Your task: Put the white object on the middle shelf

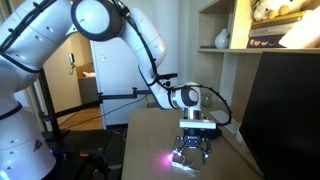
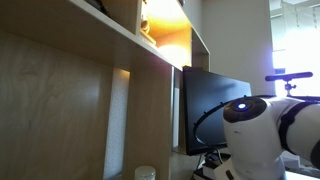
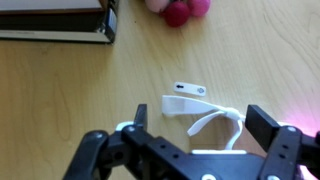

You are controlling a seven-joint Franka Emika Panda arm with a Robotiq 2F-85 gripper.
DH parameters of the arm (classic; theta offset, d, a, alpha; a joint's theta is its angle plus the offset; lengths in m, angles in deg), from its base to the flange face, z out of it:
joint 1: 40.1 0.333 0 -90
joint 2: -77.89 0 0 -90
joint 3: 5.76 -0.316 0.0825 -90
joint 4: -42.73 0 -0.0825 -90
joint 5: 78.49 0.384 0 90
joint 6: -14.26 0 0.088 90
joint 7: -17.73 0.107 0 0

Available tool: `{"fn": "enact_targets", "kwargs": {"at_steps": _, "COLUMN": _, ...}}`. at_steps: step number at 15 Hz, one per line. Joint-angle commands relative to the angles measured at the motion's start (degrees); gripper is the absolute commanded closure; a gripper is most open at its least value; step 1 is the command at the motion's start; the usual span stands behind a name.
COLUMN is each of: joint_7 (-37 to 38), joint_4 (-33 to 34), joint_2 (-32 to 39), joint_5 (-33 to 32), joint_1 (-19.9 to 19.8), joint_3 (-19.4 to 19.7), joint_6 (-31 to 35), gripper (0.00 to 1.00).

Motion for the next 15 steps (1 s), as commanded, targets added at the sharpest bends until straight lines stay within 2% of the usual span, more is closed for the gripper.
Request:
{"fn": "enact_targets", "kwargs": {"at_steps": 1, "joint_7": -2.31, "joint_4": 0.07, "joint_2": -0.34, "joint_5": -1.58, "joint_1": -0.69, "joint_3": -0.70, "joint_6": 0.32, "gripper": 0.00}}
{"fn": "enact_targets", "kwargs": {"at_steps": 5, "joint_7": -7.50, "joint_4": -2.43, "joint_2": -2.01, "joint_5": -0.61, "joint_1": -2.88, "joint_3": -2.37, "joint_6": 3.22, "gripper": 0.00}}
{"fn": "enact_targets", "kwargs": {"at_steps": 7, "joint_7": -3.95, "joint_4": -3.28, "joint_2": -2.98, "joint_5": 0.61, "joint_1": -2.91, "joint_3": -1.92, "joint_6": 3.68, "gripper": 0.00}}
{"fn": "enact_targets", "kwargs": {"at_steps": 8, "joint_7": -5.15, "joint_4": -0.18, "joint_2": -0.12, "joint_5": -0.02, "joint_1": -1.78, "joint_3": -1.49, "joint_6": 1.92, "gripper": 0.00}}
{"fn": "enact_targets", "kwargs": {"at_steps": 15, "joint_7": -5.44, "joint_4": 0.65, "joint_2": 0.86, "joint_5": 0.63, "joint_1": -1.71, "joint_3": -1.82, "joint_6": 1.39, "gripper": 0.00}}
